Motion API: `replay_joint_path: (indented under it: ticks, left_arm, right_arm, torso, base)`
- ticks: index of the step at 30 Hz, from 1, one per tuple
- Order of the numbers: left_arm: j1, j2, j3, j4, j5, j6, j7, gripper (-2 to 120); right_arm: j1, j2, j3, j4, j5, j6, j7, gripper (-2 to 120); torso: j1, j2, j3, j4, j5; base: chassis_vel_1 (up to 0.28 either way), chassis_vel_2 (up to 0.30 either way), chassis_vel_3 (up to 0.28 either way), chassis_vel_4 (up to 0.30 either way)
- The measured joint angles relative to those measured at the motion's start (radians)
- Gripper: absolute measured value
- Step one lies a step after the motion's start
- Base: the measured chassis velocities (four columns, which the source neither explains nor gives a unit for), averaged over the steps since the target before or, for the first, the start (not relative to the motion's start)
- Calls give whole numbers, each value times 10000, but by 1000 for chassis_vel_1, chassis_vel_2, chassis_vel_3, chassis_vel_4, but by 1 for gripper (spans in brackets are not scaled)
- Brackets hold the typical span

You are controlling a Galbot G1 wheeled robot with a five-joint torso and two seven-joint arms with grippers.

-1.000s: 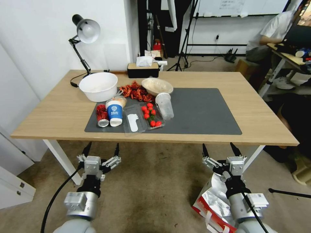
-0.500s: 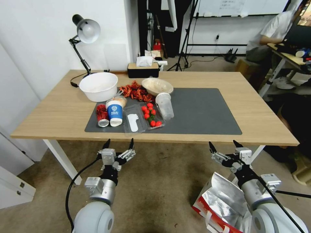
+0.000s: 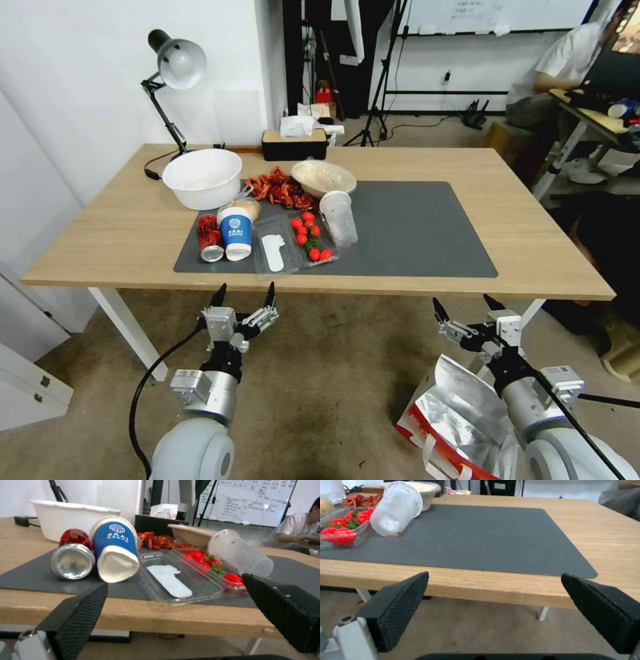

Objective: Pick up the food delivery bag from the floor and place it on the table.

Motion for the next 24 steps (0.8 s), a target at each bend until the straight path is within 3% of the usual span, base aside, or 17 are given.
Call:
replay_joint_path:
  ticks: [24]
  left_arm:
    - [-4,37,4,494,76,-449,-11,100]
  right_arm:
    - [-9,88,-128,-98,-64,-1,-40,100]
  torso:
    - [-582,-1333,-748,0,0]
  base:
    - [0,0,0,0]
